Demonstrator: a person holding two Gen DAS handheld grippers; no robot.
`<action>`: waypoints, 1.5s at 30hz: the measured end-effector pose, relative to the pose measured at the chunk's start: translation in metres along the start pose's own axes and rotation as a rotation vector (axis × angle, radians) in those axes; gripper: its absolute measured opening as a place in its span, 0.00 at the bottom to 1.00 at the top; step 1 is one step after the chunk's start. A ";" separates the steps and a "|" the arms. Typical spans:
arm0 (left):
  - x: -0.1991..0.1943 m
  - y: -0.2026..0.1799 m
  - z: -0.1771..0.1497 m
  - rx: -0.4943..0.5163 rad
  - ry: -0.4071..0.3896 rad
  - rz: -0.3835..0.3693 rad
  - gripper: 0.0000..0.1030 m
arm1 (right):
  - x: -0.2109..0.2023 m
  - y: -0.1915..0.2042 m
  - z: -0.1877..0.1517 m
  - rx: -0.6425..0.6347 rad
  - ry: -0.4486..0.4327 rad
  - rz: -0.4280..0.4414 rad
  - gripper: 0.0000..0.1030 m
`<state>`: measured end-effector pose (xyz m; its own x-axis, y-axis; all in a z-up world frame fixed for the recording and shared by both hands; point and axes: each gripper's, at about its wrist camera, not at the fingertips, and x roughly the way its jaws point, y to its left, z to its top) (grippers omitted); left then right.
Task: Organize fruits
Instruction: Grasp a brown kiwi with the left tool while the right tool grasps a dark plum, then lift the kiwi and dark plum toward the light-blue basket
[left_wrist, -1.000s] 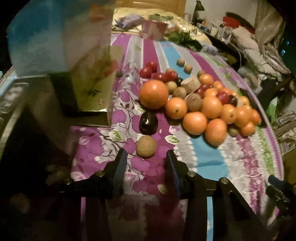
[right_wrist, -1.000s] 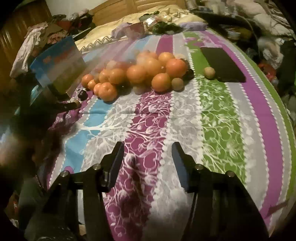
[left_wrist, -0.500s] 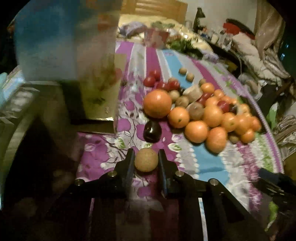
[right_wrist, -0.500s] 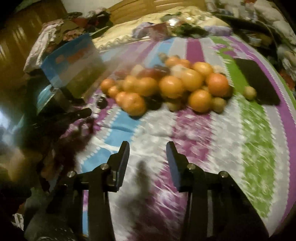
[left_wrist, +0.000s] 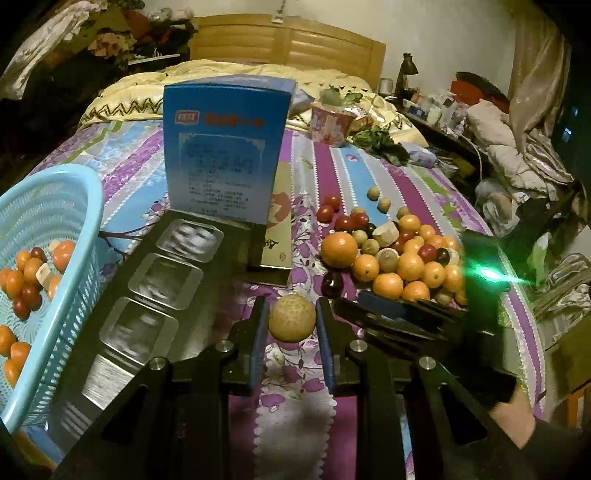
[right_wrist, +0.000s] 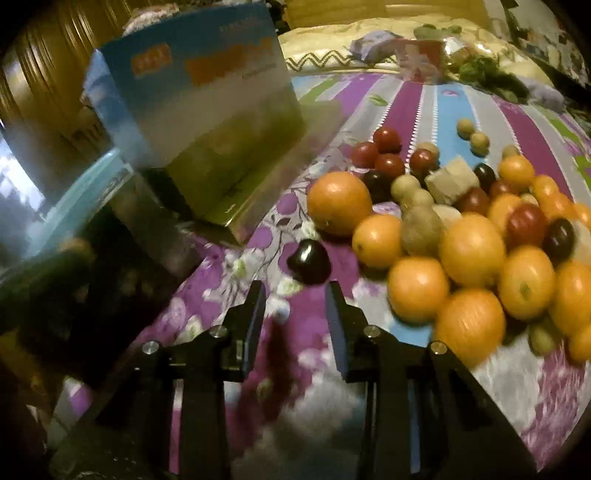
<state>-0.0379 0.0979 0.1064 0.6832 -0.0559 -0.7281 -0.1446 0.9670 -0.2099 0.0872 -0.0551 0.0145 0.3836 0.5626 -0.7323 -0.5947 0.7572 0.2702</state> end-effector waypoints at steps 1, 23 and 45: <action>0.001 0.000 0.000 -0.003 0.003 -0.007 0.25 | 0.004 0.001 0.002 -0.007 0.004 -0.014 0.32; 0.007 -0.015 0.000 0.012 0.020 -0.044 0.25 | -0.022 -0.010 0.000 0.047 -0.007 -0.114 0.26; -0.069 -0.042 0.021 0.067 -0.138 -0.034 0.25 | -0.172 -0.007 0.000 0.114 -0.149 -0.346 0.26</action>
<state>-0.0638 0.0662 0.1790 0.7795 -0.0587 -0.6237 -0.0749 0.9797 -0.1859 0.0251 -0.1575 0.1386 0.6508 0.3033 -0.6961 -0.3335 0.9378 0.0968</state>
